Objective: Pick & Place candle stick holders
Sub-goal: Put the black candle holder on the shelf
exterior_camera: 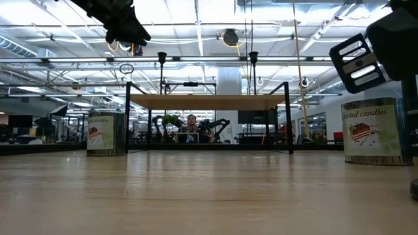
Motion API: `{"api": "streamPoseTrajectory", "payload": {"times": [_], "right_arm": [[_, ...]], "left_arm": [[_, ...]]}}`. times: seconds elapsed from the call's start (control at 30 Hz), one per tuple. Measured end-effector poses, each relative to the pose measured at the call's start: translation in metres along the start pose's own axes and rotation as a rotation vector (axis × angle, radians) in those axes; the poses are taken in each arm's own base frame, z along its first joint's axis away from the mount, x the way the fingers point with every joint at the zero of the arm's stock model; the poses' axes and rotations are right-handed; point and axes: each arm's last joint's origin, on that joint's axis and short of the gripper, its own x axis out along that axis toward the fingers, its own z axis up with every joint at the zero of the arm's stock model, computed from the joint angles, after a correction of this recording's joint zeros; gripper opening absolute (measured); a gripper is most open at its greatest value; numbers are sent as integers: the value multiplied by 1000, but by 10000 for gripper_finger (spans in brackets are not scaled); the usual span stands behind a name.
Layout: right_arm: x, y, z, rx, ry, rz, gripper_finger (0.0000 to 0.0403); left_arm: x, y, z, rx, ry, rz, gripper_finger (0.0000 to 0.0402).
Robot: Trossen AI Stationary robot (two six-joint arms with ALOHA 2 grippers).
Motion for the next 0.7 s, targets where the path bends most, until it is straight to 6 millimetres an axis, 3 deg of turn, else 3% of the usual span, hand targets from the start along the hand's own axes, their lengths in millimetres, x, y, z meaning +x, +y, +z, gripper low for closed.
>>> {"api": "streamPoseTrajectory", "payload": {"times": [0.33,0.57,0.7], "right_arm": [[8,-3,4,-101,-20,30,175],[7,-10,16,-161,-62,65,112],[15,-13,24,-148,-21,72,100]], "left_arm": [[0,0,0,-76,3,-10,175],[0,0,0,-77,3,-10,175],[0,0,0,-77,3,-10,175]]}}
